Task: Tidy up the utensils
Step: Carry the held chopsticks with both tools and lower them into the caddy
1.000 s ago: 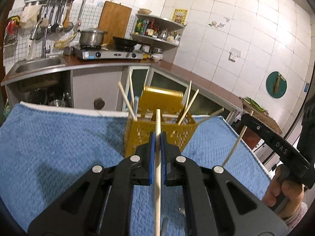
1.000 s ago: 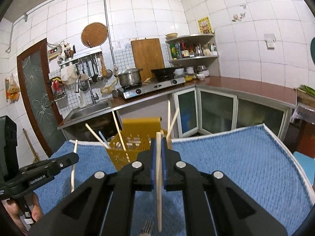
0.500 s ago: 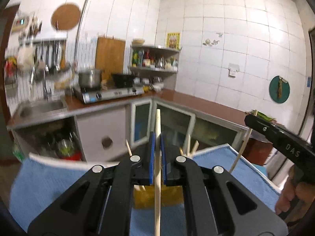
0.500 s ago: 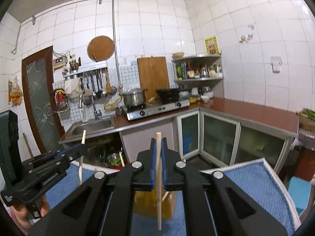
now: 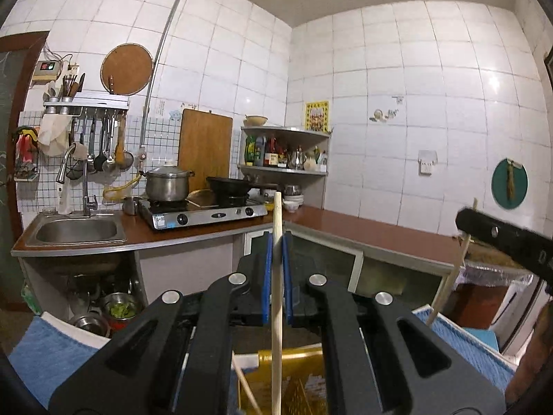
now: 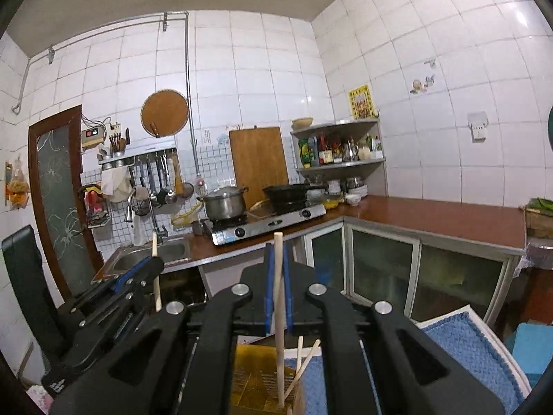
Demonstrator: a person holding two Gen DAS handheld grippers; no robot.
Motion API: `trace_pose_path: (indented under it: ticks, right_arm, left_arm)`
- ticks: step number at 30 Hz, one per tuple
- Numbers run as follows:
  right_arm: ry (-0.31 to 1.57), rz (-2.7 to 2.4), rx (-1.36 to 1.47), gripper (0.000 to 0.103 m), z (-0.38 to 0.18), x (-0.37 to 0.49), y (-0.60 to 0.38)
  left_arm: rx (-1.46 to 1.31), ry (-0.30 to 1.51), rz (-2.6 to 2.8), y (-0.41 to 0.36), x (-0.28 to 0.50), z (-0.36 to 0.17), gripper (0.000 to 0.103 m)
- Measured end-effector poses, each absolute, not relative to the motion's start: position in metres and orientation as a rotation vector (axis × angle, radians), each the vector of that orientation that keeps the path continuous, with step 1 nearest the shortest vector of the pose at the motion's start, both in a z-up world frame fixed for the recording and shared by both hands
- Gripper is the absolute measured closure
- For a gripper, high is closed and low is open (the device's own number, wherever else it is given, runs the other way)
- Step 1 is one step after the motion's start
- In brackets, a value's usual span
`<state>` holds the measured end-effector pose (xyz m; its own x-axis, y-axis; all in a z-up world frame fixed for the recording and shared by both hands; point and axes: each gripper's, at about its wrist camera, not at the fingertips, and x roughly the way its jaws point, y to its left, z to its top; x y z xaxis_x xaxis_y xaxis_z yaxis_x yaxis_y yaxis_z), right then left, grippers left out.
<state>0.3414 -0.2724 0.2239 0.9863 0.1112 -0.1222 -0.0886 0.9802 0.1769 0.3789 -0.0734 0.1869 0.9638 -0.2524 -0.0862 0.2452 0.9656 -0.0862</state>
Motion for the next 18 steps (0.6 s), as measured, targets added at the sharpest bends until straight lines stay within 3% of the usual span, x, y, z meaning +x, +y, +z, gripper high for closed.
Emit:
trace_pose_path:
  ticks: [12, 18]
  right_arm:
    - [0.193, 0.09, 0.097, 0.098, 0.165, 0.366, -0.263]
    - [0.197, 0.095, 0.091, 0.098, 0.156, 0.365, -0.265]
  left_arm:
    - [-0.046, 0.108, -0.191, -0.087, 0.402, 0.126, 0.098]
    - [-0.146, 0.091, -0.224, -0.068, 0.396, 0.151, 0.098]
